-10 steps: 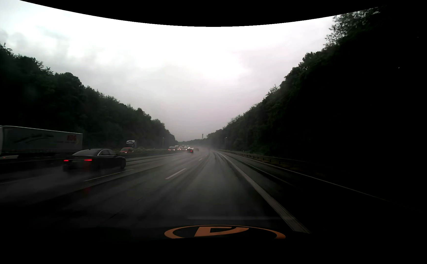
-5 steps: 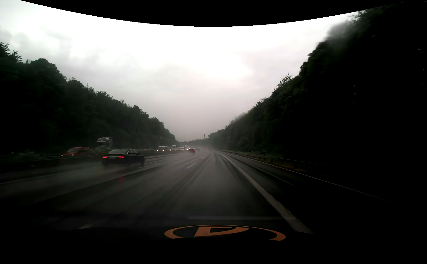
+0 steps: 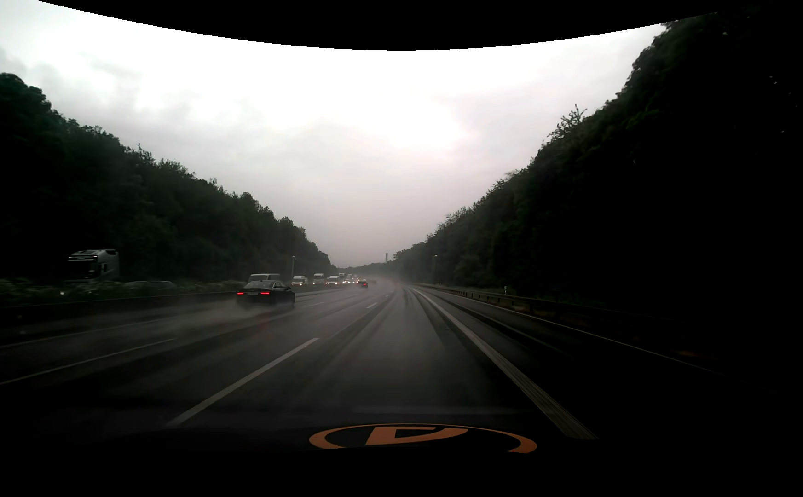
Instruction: Follow the waypoints while adhering to traffic rules and regulations
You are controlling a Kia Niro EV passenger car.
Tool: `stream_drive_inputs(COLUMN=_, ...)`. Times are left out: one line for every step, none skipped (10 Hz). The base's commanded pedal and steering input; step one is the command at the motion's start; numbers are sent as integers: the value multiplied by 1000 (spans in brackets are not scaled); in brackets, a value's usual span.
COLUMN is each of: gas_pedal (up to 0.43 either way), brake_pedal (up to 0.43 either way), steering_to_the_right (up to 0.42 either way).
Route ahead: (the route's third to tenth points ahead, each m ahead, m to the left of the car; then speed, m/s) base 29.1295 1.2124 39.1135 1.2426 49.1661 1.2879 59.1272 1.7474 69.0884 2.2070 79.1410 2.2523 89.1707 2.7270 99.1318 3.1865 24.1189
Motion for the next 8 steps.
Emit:
stream_drive_inputs(gas_pedal=47, brake_pedal=0, steering_to_the_right=-3)
stream_drive_inputs(gas_pedal=47, brake_pedal=0, steering_to_the_right=-3)
stream_drive_inputs(gas_pedal=47, brake_pedal=0, steering_to_the_right=-3)
stream_drive_inputs(gas_pedal=47, brake_pedal=0, steering_to_the_right=-3)
stream_drive_inputs(gas_pedal=47, brake_pedal=0, steering_to_the_right=-3)
stream_drive_inputs(gas_pedal=47, brake_pedal=0, steering_to_the_right=-3)
stream_drive_inputs(gas_pedal=47, brake_pedal=0, steering_to_the_right=-3)
stream_drive_inputs(gas_pedal=47, brake_pedal=0, steering_to_the_right=-3)
